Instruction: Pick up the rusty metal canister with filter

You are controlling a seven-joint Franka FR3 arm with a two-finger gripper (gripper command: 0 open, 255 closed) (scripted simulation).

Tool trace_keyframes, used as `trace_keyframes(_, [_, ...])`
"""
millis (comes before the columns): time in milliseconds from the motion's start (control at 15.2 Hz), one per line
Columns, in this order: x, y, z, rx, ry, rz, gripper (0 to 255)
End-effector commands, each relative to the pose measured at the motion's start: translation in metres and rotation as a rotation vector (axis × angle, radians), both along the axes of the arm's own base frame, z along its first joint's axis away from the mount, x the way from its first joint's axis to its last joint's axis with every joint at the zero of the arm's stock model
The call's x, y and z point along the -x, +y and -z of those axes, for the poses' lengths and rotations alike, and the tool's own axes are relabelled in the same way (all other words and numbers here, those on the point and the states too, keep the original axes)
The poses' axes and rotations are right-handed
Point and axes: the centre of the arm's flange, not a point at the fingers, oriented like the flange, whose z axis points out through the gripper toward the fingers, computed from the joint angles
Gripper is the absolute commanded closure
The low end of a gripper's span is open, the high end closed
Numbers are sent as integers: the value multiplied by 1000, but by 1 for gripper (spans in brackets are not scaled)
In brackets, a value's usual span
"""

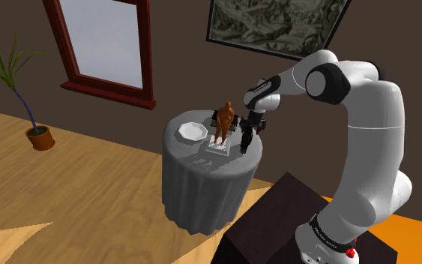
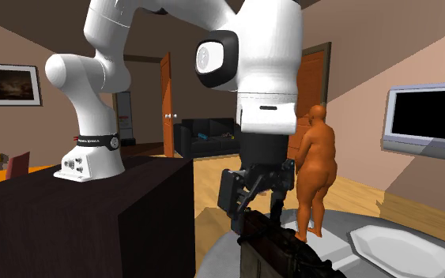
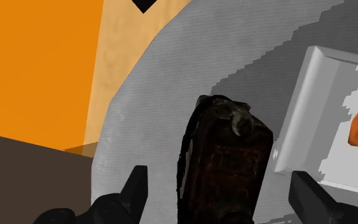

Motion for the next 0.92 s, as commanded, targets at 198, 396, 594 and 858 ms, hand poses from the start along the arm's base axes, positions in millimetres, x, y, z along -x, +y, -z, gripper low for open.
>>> trace_keyframes(198, [-1, 1, 24, 0, 0, 1, 0])
trace_keyframes(396, [0, 1, 25, 0, 0, 1, 255])
trace_keyframes(594, [1, 1, 25, 0, 0, 1, 255])
trace_keyframes(858, [1, 1, 26, 0, 0, 1, 255])
